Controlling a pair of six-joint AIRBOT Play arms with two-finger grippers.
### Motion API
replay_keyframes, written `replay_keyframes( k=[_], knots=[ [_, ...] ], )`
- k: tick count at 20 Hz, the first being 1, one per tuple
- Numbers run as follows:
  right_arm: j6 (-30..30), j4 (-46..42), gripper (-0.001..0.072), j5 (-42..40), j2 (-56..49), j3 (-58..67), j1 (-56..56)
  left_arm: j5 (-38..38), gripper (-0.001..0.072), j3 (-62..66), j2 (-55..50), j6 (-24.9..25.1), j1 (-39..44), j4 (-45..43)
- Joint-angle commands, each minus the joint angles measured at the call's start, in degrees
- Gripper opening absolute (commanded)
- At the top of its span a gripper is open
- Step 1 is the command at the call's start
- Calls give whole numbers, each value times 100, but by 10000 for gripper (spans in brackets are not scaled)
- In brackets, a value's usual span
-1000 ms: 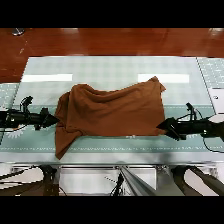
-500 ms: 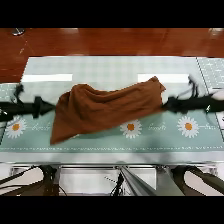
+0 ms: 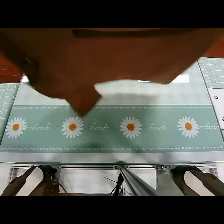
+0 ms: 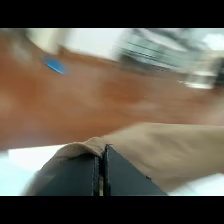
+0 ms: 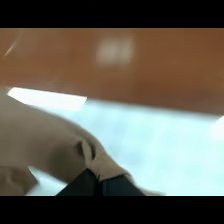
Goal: Fold the shirts.
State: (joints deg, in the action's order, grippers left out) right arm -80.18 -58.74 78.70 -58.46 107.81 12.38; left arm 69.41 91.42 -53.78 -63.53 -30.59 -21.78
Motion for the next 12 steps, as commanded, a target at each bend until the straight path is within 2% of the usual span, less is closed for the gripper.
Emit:
replay_keyframes(
  k=[1, 3, 4, 8, 10, 12],
  knots=[
    [-105, -643, 22, 199, 994, 597, -4, -136, 18, 1362, 1001, -1104, -164, -2256],
    [-216, -817, 22, 223, 1523, 597, -4, -146, 19, 1471, 1596, -1156, -83, -3230],
    [-321, -911, 22, 304, 1740, 597, -9, -114, 18, 1469, 1860, -1167, 221, -3910],
    [-610, -1139, 22, 1005, 2186, 597, -9, 313, 18, 1462, 2481, -1849, 2262, -6081],
    [-686, -1252, 22, 1403, 2184, 549, -9, 752, 18, 1460, 2551, -2288, 2924, -7165],
    [-706, -1331, 22, 1550, 2186, 339, -4, 1113, 18, 1283, 2538, -2393, 3322, -7796]
  ],
)
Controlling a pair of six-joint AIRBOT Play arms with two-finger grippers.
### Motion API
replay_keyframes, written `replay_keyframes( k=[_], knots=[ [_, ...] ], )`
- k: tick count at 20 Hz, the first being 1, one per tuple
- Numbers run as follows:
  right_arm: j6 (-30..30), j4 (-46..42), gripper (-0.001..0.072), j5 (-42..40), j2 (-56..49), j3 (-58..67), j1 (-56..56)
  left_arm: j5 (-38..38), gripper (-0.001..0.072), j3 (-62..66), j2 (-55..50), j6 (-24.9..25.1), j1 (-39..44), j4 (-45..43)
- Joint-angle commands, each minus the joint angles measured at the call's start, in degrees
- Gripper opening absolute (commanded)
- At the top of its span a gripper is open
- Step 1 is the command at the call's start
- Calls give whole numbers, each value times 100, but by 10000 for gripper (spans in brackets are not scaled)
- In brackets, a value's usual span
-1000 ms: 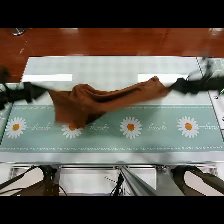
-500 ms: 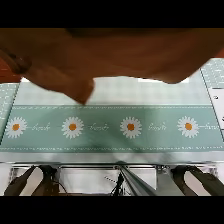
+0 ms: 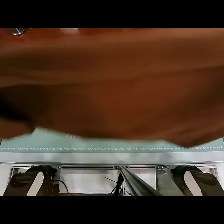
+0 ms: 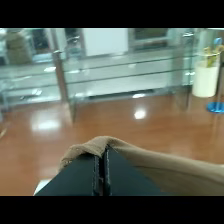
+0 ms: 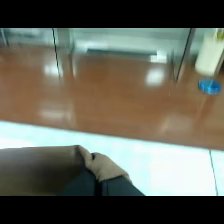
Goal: Fold the shirts.
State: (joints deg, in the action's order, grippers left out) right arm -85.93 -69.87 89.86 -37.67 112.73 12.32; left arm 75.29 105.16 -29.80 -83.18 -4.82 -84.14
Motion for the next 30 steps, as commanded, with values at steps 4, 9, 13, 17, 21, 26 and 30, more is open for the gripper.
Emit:
replay_keyframes(
  k=[4, 9, 13, 17, 21, 26, 30],
  knots=[
    [-146, -101, 22, 435, 105, -1338, 2, 627, 18, -1381, 70, -723, 841, -1895],
    [85, 511, 22, -1187, -195, -3875, -4, -369, 18, -3292, -951, -1182, 841, -1718],
    [522, 1113, 22, -2238, -1611, -4474, -4, -1604, 19, -3567, -2605, -1285, 804, -1694],
    [756, 1596, 22, -3226, -3510, -4098, -4, -2221, 20, -3012, -4400, -1849, 800, -1622],
    [623, 1851, 22, -3189, -5351, -2920, -76, -2238, 19, -2059, -5954, -1851, 796, -627],
    [168, 1899, 22, -2612, -6655, -1762, -111, -2205, 19, -1593, -6769, -1849, 767, 236],
    [470, 1897, 23, -2218, -6585, -1670, 92, -1399, 19, -1224, -6679, -820, 385, 470]
  ],
)
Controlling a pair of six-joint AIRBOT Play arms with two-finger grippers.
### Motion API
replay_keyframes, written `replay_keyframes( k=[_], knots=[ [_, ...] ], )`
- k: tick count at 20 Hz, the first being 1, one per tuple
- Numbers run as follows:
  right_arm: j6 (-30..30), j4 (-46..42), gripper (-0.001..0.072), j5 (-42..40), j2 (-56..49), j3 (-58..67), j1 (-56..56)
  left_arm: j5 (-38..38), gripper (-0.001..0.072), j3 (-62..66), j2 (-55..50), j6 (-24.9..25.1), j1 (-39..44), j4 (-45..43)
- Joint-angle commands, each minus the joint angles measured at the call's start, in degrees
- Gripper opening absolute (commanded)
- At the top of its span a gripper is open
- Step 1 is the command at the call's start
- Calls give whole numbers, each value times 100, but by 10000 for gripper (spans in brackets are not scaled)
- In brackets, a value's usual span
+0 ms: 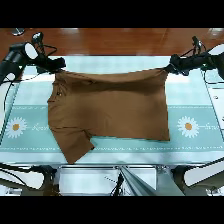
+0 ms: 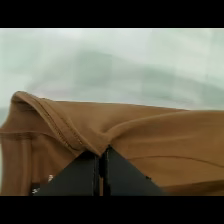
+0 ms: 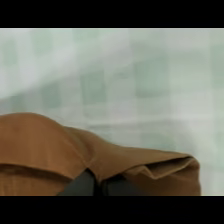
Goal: Fold the shirts.
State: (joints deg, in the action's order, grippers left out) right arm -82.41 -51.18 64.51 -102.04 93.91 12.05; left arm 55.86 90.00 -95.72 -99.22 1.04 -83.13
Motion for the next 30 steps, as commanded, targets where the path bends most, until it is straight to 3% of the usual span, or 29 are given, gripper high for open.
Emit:
replay_keyframes(
  k=[1, 5, 7, 10, 14, 15, 16, 17, 19, 22, 27, 30],
  knots=[
    [114, 33, 22, 511, -120, 308, 216, 931, 19, 505, -83, 1145, -297, 433],
    [157, -138, 22, 1685, -96, 444, 492, 2417, 19, 658, -101, 1589, -601, 564],
    [278, -426, 22, 2122, -101, 289, 448, 2802, 19, 365, -101, 1720, -638, 586],
    [437, -509, 23, 2186, -101, -295, 289, 2616, 20, -339, -105, 1781, -581, 560],
    [424, -715, 43, 1670, -101, -868, 125, 2459, 22, -745, -177, 1777, -669, 560],
    [431, -686, 262, 1668, -101, -874, 87, 2479, 150, -743, -186, 1735, -671, 560],
    [579, -581, 645, 1722, -59, -874, 48, 2544, 562, -739, -170, 1694, -664, 560],
    [669, -551, 620, 1805, 24, -863, 61, 2741, 703, -706, -160, 1716, -660, 533],
    [697, -750, 620, 2085, 367, -822, 188, 3318, 703, -702, -70, 1971, -710, 496],
    [702, -1263, 619, 2164, 1283, -1091, 610, 3143, 702, -1394, 634, 1908, -1049, 774],
    [713, -761, 619, 284, 3733, -4387, 1003, 2964, 702, -3480, 2011, 2055, -2603, 892],
    [1051, 245, 619, -275, 4896, -6210, 964, 2695, 702, -4631, 2627, 2363, -3766, 1956]
  ],
)
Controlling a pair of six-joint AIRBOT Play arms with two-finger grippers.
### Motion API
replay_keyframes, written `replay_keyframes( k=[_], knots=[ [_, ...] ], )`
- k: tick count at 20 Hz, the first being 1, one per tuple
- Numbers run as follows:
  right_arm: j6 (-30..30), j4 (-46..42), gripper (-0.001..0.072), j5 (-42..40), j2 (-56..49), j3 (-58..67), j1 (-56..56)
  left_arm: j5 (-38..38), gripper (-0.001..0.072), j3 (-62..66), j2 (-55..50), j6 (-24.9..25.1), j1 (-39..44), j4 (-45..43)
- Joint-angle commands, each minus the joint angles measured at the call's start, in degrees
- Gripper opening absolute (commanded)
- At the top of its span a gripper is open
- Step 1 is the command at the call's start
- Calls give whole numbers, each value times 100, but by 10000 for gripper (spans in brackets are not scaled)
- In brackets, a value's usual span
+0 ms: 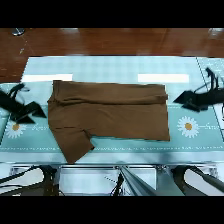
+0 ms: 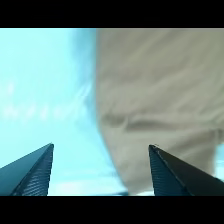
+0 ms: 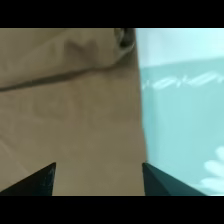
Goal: Fold the shirts.
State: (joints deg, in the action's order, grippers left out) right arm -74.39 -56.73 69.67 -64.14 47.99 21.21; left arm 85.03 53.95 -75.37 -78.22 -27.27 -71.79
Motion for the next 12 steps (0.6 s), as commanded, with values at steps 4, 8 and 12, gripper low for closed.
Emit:
replay_keyframes(
  k=[4, 8, 12],
  knots=[
    [638, 1871, 618, -767, 1687, -2420, 48, -741, 702, -1952, 748, 584, -1064, 1462],
    [719, 2389, 618, -734, 1685, -2413, 48, -1460, 701, -2371, 748, 730, -577, 1604],
    [695, 2164, 618, -1047, 1685, -2094, 109, -1849, 700, -2761, 737, 1117, 74, 2068]
  ],
)
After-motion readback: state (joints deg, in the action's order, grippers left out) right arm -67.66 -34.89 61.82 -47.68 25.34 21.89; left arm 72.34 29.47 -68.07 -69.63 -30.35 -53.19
